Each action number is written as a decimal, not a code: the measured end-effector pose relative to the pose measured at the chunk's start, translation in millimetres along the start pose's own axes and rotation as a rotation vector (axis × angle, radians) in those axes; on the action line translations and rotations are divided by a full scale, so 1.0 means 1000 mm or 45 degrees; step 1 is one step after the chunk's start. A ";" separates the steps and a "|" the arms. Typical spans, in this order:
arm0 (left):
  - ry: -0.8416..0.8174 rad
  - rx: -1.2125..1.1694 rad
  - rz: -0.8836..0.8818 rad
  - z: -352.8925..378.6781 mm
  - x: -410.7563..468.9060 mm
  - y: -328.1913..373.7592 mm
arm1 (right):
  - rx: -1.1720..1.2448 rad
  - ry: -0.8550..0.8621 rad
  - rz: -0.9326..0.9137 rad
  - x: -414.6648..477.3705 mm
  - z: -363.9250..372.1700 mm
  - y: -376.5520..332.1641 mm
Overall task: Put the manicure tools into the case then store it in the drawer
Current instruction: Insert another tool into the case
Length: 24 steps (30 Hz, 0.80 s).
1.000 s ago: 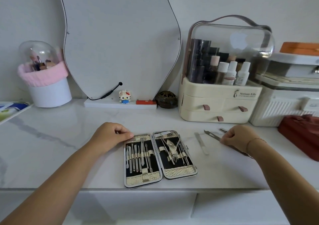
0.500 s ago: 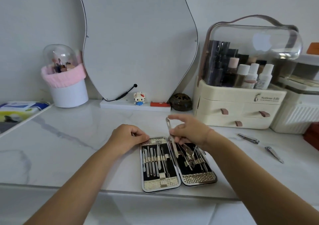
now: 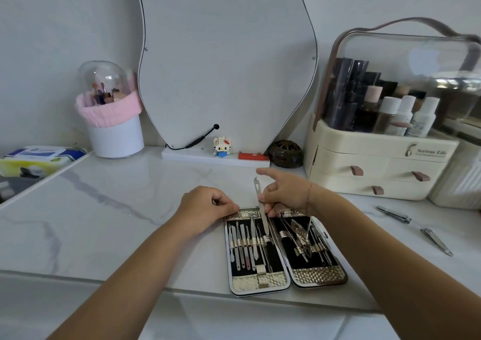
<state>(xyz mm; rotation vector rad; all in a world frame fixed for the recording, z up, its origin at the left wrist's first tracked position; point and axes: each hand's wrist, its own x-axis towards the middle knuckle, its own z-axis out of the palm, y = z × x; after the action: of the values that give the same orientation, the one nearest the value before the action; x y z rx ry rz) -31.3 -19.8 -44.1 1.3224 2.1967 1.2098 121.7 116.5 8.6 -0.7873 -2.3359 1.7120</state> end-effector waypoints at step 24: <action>0.007 0.021 -0.001 -0.001 -0.003 0.003 | -0.855 0.227 -0.209 0.005 0.007 0.008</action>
<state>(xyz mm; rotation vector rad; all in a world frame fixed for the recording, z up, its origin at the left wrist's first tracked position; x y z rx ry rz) -28.8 -21.8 -41.8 1.3261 2.2153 1.1992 116.9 115.1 -2.2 -0.7583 -2.7582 0.7409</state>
